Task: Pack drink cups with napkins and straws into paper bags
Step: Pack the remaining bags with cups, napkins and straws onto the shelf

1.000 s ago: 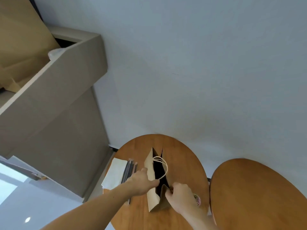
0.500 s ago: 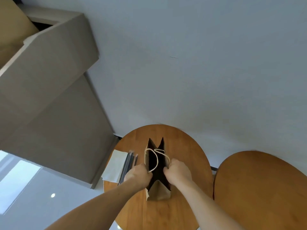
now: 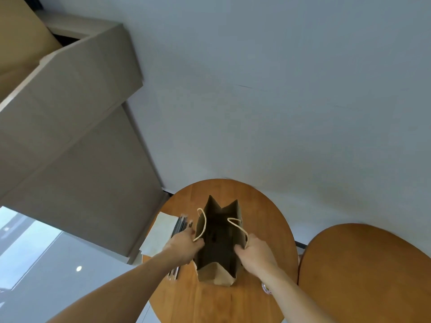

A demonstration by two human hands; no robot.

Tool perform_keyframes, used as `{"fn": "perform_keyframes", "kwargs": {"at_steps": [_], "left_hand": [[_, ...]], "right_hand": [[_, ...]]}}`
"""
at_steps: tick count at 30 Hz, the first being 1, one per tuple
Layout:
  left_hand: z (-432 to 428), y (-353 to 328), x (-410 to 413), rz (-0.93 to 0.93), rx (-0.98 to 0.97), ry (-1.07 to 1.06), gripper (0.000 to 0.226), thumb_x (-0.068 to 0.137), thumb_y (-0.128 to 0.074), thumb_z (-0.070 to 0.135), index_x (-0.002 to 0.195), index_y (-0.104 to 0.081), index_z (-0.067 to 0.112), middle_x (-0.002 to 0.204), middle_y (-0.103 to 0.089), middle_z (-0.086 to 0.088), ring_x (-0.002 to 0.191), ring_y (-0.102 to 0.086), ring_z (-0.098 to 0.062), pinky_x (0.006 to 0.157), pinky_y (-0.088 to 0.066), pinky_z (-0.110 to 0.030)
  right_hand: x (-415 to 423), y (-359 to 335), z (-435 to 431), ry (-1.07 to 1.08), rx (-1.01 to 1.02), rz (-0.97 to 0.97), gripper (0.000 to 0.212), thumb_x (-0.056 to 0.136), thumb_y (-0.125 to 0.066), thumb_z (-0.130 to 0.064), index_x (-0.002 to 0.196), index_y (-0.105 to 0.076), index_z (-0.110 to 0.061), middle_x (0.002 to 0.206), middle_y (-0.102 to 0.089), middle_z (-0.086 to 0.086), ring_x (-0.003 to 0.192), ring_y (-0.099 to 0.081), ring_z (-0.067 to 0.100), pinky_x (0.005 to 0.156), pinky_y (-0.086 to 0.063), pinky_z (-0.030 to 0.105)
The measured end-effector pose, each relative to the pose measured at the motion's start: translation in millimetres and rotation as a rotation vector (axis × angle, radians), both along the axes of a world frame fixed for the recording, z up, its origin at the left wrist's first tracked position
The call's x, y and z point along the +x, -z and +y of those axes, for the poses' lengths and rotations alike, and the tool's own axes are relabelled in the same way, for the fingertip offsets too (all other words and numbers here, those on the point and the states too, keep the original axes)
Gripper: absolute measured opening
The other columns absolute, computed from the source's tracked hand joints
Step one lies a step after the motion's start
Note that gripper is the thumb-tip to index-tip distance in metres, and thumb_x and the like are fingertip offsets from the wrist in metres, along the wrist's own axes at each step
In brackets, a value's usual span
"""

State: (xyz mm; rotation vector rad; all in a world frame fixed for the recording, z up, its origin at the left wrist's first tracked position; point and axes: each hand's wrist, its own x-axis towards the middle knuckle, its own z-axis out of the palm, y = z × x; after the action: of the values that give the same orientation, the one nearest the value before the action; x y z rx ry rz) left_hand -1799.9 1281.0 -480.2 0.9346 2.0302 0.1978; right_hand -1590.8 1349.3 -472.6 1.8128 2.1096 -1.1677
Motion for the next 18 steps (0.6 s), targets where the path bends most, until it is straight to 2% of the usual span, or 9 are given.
{"fn": "perform_keyframes", "kwargs": {"at_steps": [3,5,6,9,12,15,18], "left_hand": [[1,-4,-6,-0.068,0.000,0.092,0.070,0.083,-0.064,0.055,0.142,-0.036,0.029,0.122,-0.060,0.007,0.095,-0.065,-0.010,0.072,-0.053,-0.016],[1,-11,-10,-0.127,0.004,0.155,0.094,0.074,-0.070,0.058,0.151,-0.020,0.035,0.148,-0.044,0.002,0.123,-0.055,-0.017,0.089,-0.050,-0.022],[1,-15,-13,-0.146,0.003,0.196,0.101,0.072,-0.071,0.059,0.152,-0.015,0.036,0.155,-0.035,0.002,0.134,-0.046,-0.020,0.096,-0.047,-0.026],[3,-27,-20,-0.163,0.017,0.281,0.104,0.070,-0.073,0.058,0.152,-0.011,0.038,0.160,-0.022,0.001,0.143,-0.032,-0.022,0.106,-0.041,-0.031],[10,-38,-24,-0.048,0.081,0.320,0.099,0.069,-0.071,0.059,0.150,-0.017,0.039,0.159,-0.025,0.002,0.142,-0.032,-0.021,0.111,-0.040,-0.038],[18,-48,-25,0.086,0.110,0.397,0.103,0.065,-0.070,0.064,0.150,-0.015,0.042,0.161,-0.020,0.006,0.146,-0.022,-0.021,0.116,-0.032,-0.046],[26,-62,-24,0.087,0.140,0.457,0.111,0.059,-0.071,0.075,0.148,-0.010,0.049,0.161,-0.016,0.013,0.148,-0.017,-0.018,0.118,-0.026,-0.046]], "right_hand": [[4,2,1,-0.081,-0.044,-0.013,0.069,0.087,-0.053,-0.067,0.141,-0.044,-0.024,0.135,-0.058,-0.003,0.118,-0.061,0.020,0.095,-0.056,0.035],[8,2,3,-0.095,-0.113,0.029,0.085,0.080,-0.055,-0.075,0.148,-0.035,-0.027,0.147,-0.049,-0.004,0.130,-0.053,0.022,0.102,-0.051,0.039],[10,0,6,-0.096,-0.156,0.061,0.092,0.076,-0.056,-0.078,0.150,-0.031,-0.029,0.151,-0.044,-0.004,0.133,-0.050,0.022,0.105,-0.049,0.041],[14,-7,13,-0.113,-0.194,0.142,0.105,0.067,-0.055,-0.086,0.153,-0.022,-0.036,0.158,-0.034,-0.005,0.139,-0.042,0.023,0.109,-0.044,0.043],[16,-15,21,-0.136,-0.094,0.180,0.097,0.071,-0.052,-0.086,0.151,-0.020,-0.043,0.161,-0.026,-0.010,0.144,-0.034,0.020,0.113,-0.039,0.045],[12,-27,30,-0.181,0.005,0.170,0.089,0.076,-0.050,-0.083,0.151,-0.018,-0.045,0.163,-0.020,-0.011,0.148,-0.025,0.019,0.115,-0.034,0.046],[5,-40,41,-0.240,0.094,0.131,0.086,0.081,-0.048,-0.079,0.152,-0.018,-0.043,0.164,-0.017,-0.010,0.150,-0.021,0.019,0.116,-0.031,0.046]]}}
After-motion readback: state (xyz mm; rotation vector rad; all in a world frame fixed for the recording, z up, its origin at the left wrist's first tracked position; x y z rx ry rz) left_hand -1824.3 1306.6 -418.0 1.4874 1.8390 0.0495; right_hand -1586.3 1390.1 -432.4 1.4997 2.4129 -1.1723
